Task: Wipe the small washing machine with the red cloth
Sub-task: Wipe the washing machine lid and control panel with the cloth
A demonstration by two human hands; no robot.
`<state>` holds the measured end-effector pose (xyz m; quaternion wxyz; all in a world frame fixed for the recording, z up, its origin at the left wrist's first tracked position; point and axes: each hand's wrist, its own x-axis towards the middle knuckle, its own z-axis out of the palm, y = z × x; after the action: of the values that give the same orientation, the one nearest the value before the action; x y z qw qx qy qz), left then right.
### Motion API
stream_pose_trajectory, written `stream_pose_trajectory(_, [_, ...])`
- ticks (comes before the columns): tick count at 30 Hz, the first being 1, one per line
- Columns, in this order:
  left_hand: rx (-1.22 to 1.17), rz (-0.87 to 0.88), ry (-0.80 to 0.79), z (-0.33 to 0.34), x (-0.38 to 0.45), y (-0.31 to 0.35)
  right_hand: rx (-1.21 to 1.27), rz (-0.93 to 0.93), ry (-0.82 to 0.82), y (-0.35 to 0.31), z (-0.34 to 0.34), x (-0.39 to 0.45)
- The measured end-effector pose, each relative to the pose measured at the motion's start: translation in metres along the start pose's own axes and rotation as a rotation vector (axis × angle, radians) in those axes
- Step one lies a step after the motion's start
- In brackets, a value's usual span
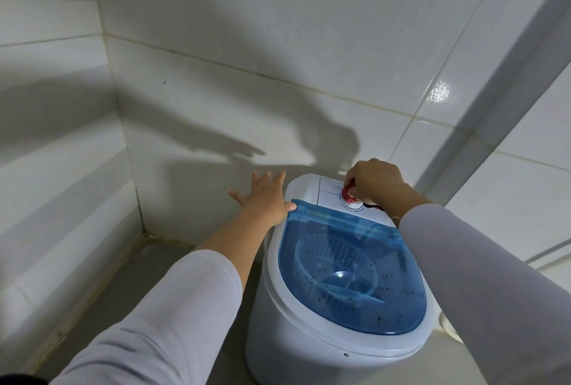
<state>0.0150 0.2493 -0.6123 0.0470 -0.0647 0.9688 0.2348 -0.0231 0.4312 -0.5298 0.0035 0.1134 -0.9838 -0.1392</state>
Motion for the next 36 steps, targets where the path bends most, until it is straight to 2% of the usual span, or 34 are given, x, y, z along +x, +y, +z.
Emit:
stream_pose_trajectory(6, [0.005, -0.010, 0.009, 0.002, 0.000, -0.001, -0.056, -0.073, -0.013, 0.003, 0.001, -0.006])
stream_pose_trajectory(16, [-0.009, -0.005, 0.051, 0.003, -0.004, -0.001, -0.098, -0.039, -0.095, 0.020, -0.003, -0.019])
stream_pose_trajectory(23, [-0.092, 0.011, 0.185, 0.013, -0.022, -0.003, 0.322, 0.073, -0.038, 0.036, -0.020, -0.032])
stream_pose_trajectory(26, [-0.126, 0.003, 0.158, 0.006, -0.031, -0.007, 0.524, 0.031, -0.061, 0.029, -0.031, -0.035])
stream_pose_trajectory(32, [-0.170, 0.011, -0.025, -0.005, -0.055, -0.025, 0.441, -0.133, -0.148, -0.013, -0.037, -0.029])
stream_pose_trajectory(36, [-0.109, 0.002, -0.129, -0.003, -0.061, -0.034, 0.440, -0.229, -0.043, -0.039, -0.031, -0.027])
